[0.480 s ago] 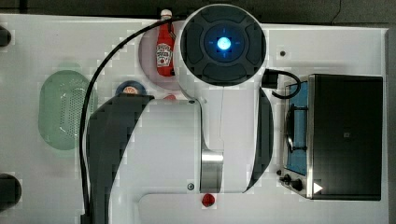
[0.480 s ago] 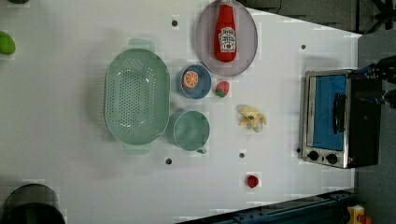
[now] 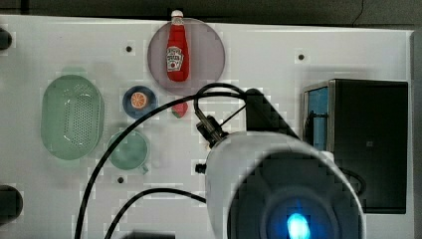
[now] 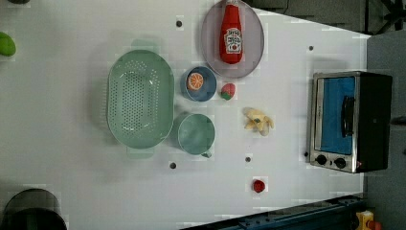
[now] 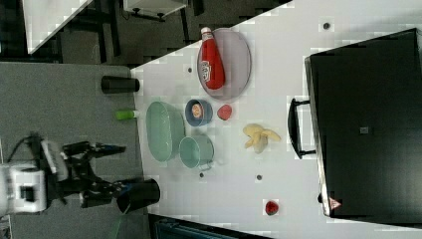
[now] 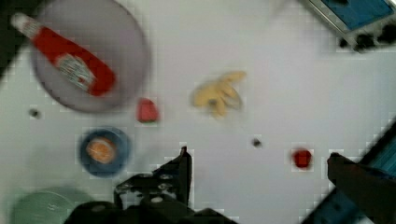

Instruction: Pick Banana and place it in mug.

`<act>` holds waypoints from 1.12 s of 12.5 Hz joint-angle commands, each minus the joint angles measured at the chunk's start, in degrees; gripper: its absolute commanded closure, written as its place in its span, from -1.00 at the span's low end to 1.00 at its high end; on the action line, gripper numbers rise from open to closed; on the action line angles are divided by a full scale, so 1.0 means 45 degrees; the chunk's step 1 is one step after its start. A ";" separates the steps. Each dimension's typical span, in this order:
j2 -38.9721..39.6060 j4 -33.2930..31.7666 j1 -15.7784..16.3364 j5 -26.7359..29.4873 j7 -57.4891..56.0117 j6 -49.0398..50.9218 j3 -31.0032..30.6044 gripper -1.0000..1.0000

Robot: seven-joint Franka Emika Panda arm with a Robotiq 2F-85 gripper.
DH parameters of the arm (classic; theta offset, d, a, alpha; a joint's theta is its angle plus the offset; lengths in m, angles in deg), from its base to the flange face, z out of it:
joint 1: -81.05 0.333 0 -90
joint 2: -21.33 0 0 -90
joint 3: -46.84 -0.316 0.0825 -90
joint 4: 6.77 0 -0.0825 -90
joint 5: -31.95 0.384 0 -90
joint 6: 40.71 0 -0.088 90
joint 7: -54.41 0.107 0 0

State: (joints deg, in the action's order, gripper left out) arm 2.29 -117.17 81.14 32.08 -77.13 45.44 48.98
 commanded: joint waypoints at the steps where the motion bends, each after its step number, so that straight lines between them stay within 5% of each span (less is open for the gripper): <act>1: 0.1093 -0.0877 -0.0009 -0.0215 -0.0306 -0.0364 0.0214 -1.00; 14: 0.4641 -0.6943 -0.0032 -0.0215 -0.1514 -1.0437 0.0383 -1.00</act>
State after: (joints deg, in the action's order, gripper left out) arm 22.86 -148.89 81.49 31.15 -81.65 -0.98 50.67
